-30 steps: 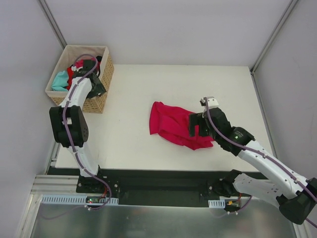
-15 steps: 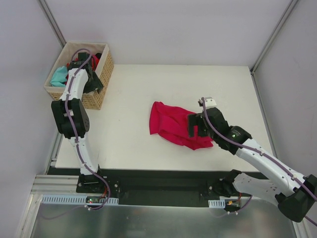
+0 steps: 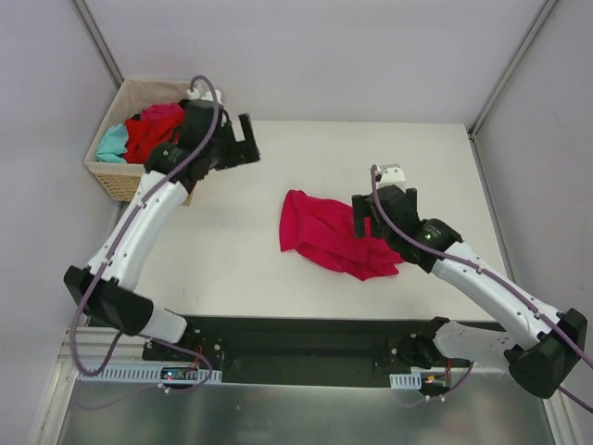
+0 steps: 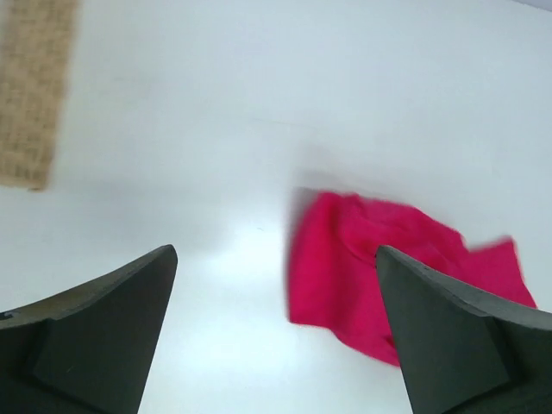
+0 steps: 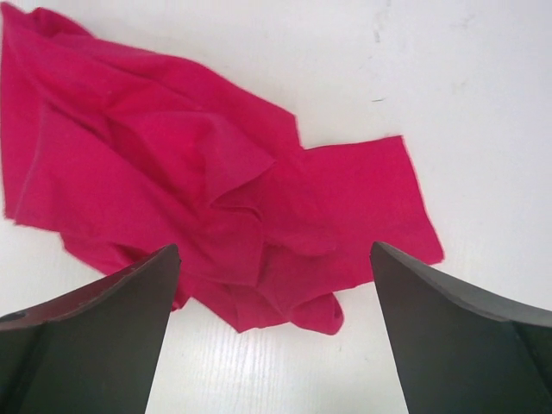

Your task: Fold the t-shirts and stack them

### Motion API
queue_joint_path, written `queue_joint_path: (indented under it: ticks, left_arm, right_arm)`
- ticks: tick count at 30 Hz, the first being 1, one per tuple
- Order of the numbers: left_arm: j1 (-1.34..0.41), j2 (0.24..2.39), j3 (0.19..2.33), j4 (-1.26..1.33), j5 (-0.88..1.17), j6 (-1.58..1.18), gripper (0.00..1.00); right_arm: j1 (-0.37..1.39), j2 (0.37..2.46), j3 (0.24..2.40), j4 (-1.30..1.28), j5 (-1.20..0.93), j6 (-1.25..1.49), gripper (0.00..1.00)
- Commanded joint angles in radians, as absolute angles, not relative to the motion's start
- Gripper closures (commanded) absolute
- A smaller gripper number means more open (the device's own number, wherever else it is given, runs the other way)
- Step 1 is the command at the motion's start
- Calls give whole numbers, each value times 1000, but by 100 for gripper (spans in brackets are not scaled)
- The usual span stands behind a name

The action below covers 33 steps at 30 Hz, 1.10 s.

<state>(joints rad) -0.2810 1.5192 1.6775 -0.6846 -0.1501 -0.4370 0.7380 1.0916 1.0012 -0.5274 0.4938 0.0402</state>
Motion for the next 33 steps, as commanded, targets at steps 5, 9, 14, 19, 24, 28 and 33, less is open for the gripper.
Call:
queue_joint_path:
  ticks: [5,9,14,19,24,28,33]
  left_arm:
    - [-670,1431,1329,-588,-137,-538,1]
    - [-823,1563,1377,-488,-135,-491,1]
    - [-923,1756,1541,-453,-74,-457,1]
    - [-962,1861,1669,-443,-20,-468,1]
    - [-1017,1991,1842,-445,21,-445,1]
    - [-1057,2036,1862,-445,29,-465,1]
    - [-1083,2056,1767,-445,5,-483,1]
  right_arm:
    - [654,1077,1013,-643,710,150,3]
    - [472,1045,968,-641,643,206,3]
    - [379,1055,931,-624,511,221,3]
    - [350,1043,893,-620,496,230,3]
    - [321,1052,870,-611,489,259,3]
    - [282,1034,845,-606,469,267,3]
    - [262,1011,831,-600,460,262,3]
